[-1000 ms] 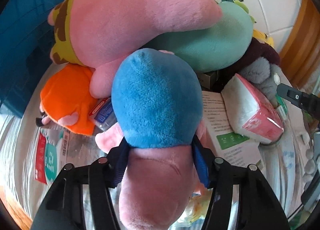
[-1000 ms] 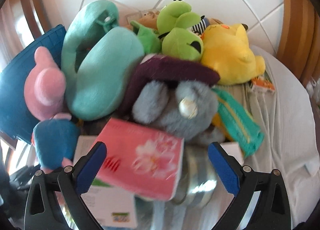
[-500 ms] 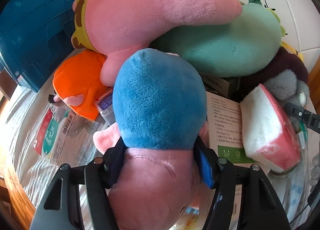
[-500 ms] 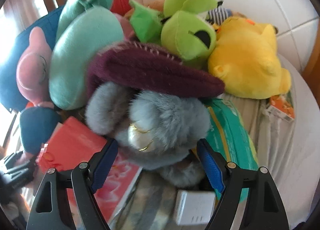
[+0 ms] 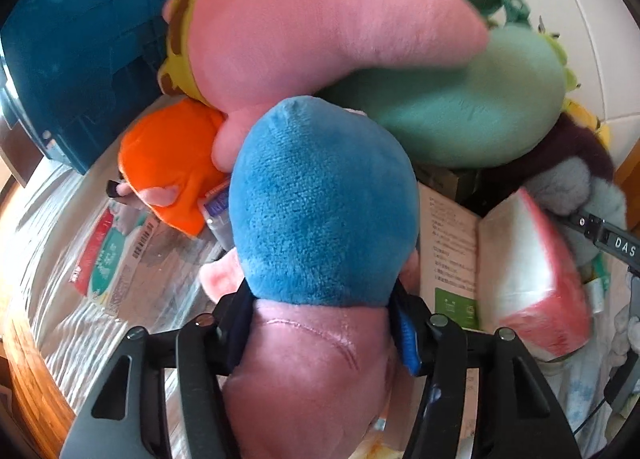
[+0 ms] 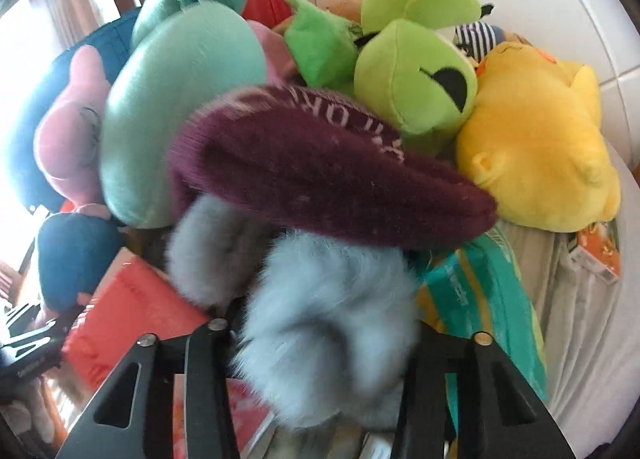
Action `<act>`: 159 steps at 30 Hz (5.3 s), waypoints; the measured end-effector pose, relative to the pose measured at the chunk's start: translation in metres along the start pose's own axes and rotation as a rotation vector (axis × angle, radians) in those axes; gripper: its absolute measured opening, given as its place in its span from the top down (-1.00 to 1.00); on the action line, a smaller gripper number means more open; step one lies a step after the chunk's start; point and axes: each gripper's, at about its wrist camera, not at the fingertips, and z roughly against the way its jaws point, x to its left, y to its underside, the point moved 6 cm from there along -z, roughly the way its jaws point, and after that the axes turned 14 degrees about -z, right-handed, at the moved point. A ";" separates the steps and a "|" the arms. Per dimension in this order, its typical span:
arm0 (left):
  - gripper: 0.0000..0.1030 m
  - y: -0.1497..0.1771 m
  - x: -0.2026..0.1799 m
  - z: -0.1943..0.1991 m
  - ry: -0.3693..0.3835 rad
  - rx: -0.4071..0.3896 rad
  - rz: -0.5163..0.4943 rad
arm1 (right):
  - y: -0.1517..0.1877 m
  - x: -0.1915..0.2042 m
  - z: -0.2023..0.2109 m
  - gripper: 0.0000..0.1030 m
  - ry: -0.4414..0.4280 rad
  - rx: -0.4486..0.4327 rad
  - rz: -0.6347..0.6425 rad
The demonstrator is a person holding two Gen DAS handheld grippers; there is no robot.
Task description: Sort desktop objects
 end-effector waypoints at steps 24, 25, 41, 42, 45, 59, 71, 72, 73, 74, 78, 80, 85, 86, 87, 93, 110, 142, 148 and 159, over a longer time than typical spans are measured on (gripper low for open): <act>-0.12 -0.016 -0.005 0.100 0.070 -0.154 -0.055 | 0.028 -0.009 0.092 -0.16 0.000 -0.055 -0.115; -0.12 -0.014 -0.010 0.098 0.074 -0.149 -0.057 | 0.028 -0.012 0.092 -0.19 -0.005 -0.054 -0.121; -0.13 0.003 -0.065 0.052 0.022 -0.040 -0.051 | 0.025 -0.018 0.015 -0.82 -0.055 0.075 -0.045; -0.13 0.003 -0.064 0.050 0.019 -0.033 -0.047 | 0.025 -0.018 0.010 -0.75 -0.057 0.081 -0.045; -0.13 0.002 -0.061 0.048 0.016 -0.030 -0.041 | 0.024 -0.020 -0.005 0.05 -0.055 0.098 -0.050; -0.13 -0.023 -0.040 0.112 0.007 -0.174 -0.029 | 0.001 0.028 0.097 0.72 -0.137 -0.089 0.092; -0.13 -0.007 -0.042 0.116 0.026 -0.159 -0.026 | 0.062 -0.024 0.098 0.69 -0.058 0.097 -0.008; -0.13 -0.005 -0.045 0.112 0.027 -0.149 -0.024 | 0.065 -0.030 0.099 0.67 -0.051 0.105 -0.011; -0.13 -0.004 -0.047 0.109 0.027 -0.143 -0.024 | 0.068 -0.036 0.100 0.63 -0.044 0.108 -0.014; -0.13 -0.003 -0.050 0.106 0.026 -0.137 -0.023 | 0.070 -0.041 0.102 0.48 -0.037 0.111 -0.016; -0.13 0.000 -0.061 0.098 0.023 -0.119 -0.022 | 0.045 -0.035 0.118 -0.32 -0.063 0.037 0.020; -0.13 0.000 -0.065 0.094 0.017 -0.109 -0.021 | 0.034 -0.027 0.111 -0.41 -0.064 0.026 0.061; -0.13 0.006 -0.057 0.078 -0.032 -0.062 -0.003 | 0.023 -0.015 0.067 -0.66 -0.052 0.088 0.148; -0.13 0.008 -0.053 0.072 -0.041 -0.048 0.009 | 0.023 -0.014 0.054 -0.66 -0.049 0.108 0.162; -0.13 0.011 -0.048 0.066 -0.050 -0.033 0.023 | 0.022 -0.013 0.041 -0.65 -0.047 0.127 0.176; -0.13 0.017 -0.030 0.047 -0.079 0.005 0.072 | 0.033 -0.012 -0.017 -0.17 -0.030 0.214 0.206; -0.13 -0.010 -0.028 0.104 -0.055 -0.127 0.047 | 0.009 0.004 0.068 0.84 -0.125 0.005 0.193; -0.13 -0.030 -0.027 0.053 0.009 -0.092 0.040 | -0.002 0.014 0.027 0.08 -0.107 -0.057 0.108; -0.13 -0.042 -0.030 0.102 0.017 -0.196 0.017 | -0.012 0.033 0.085 0.08 -0.150 -0.129 0.131; -0.13 -0.035 0.010 0.165 -0.005 -0.289 0.021 | -0.002 0.113 0.133 0.08 -0.263 -0.157 0.188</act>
